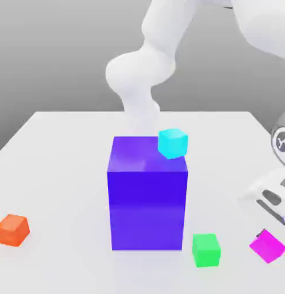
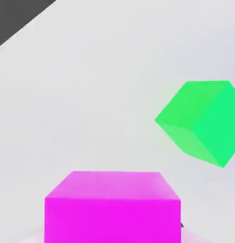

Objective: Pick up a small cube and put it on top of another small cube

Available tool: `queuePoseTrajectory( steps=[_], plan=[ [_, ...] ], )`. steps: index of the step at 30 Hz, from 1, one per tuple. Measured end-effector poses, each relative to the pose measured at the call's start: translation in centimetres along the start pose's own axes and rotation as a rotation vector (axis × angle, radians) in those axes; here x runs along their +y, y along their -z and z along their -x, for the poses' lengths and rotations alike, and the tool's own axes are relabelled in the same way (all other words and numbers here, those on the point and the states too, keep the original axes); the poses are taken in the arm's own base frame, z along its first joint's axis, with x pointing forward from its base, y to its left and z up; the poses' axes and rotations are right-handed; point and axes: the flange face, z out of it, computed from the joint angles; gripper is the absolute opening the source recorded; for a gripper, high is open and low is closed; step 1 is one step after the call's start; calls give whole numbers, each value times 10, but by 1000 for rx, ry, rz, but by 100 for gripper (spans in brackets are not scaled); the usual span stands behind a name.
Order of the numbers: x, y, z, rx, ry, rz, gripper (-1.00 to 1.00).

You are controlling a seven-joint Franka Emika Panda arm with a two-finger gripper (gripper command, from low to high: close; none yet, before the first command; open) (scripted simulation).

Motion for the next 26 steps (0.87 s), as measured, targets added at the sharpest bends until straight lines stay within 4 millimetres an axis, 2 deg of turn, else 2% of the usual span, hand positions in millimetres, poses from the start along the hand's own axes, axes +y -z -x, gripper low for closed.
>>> queuePoseTrajectory(
  steps=[7, 14, 19, 22, 23, 26],
  plan=[
    [21, -7, -48, -100, -418, -73, -100],
    [49, -4, -99, -250, -821, -142, -100],
    [49, -4, -99, -252, -821, -148, -100],
    [52, -43, -113, -360, -1018, -164, -100],
    [50, -53, -114, -369, -1039, -167, 100],
    [50, -53, -114, -369, -1039, -167, 100]
  ],
)
